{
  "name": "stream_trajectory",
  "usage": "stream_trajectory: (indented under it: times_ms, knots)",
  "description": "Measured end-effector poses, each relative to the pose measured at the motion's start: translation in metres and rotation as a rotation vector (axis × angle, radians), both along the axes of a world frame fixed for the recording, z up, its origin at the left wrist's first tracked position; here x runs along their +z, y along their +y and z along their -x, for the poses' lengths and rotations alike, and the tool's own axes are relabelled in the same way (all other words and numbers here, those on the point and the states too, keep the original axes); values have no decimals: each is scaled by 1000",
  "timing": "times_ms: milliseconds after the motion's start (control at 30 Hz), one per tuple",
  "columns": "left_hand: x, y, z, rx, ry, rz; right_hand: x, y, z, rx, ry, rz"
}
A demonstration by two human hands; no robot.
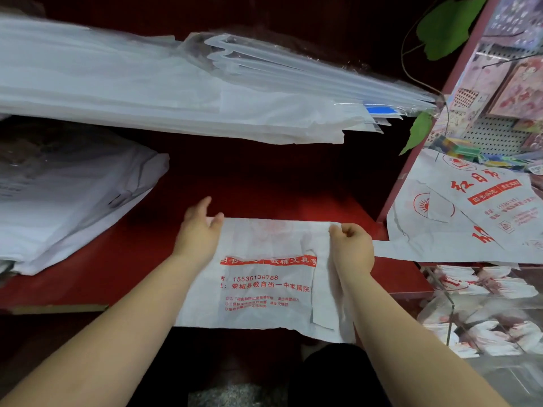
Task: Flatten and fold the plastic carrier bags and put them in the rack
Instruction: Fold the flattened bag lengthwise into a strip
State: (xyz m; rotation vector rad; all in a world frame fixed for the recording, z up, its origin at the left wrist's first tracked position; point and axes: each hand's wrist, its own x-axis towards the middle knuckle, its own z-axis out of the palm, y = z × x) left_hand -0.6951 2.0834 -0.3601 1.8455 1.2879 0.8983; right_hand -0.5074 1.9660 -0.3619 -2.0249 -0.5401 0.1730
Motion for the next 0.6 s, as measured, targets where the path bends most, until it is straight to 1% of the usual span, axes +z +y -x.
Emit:
stream_trajectory:
  times_ms: [33,100,133,167,233,300,333,400,467,500,600]
  knots:
    - [-4,-1,0,-78,154,-48,-2,2,0,-4,-34,53]
    - [-14,1,-1,-196,531,-166,-4,6,1,12,-108,173]
    - [-17,3,-2,-231,669,-212,-4,8,1,23,-141,233]
    - [-18,5,-2,-256,746,-228,-3,9,2,26,-174,287]
    - [-19,8,-3,-299,799,-196,0,10,4,-3,-252,364]
    - [-19,9,-3,-320,821,-170,2,13,6,21,-401,416]
    - [-19,9,-3,-320,837,-174,4,16,9,100,-479,434]
    - [-19,8,-3,-314,857,-186,8,27,22,356,-568,478]
    - [-18,7,-3,-312,860,-192,6,40,42,581,-565,539]
    - [-17,7,-4,-310,863,-189,3,45,51,653,-547,573]
    - [-16,7,-4,-313,870,-177,-6,54,65,732,-454,705]
